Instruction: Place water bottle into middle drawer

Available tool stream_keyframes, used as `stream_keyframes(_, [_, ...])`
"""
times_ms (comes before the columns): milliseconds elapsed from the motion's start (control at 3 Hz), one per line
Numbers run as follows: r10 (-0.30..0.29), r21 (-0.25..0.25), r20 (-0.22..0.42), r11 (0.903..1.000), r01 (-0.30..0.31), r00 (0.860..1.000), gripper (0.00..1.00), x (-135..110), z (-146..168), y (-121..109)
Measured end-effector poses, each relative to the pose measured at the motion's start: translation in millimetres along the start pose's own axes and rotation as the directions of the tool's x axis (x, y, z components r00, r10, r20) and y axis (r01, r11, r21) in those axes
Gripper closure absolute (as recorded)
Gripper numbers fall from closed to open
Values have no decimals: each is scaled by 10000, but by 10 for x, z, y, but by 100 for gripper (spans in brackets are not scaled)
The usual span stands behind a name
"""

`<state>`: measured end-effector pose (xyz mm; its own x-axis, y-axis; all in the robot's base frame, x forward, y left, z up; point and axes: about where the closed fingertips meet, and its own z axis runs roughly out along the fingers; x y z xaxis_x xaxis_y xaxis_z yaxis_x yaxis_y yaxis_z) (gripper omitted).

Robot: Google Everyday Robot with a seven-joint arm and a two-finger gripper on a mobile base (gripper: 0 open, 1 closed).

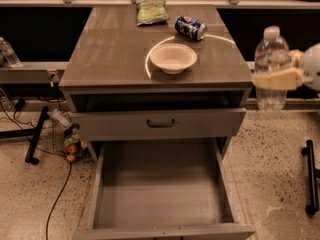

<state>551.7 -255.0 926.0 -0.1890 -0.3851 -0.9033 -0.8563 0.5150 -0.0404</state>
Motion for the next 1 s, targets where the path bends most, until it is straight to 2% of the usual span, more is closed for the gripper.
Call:
stream_keyframes(333, [57,-1075,-239,9942,-83,9997,100,632,132,191])
stream_keyframes(667, [123,-1104,-151,9938,-139,9998,100,684,207,215])
stream_keyframes(1000, [322,-1251,516,9918,-255,9981,100,1177,450,437])
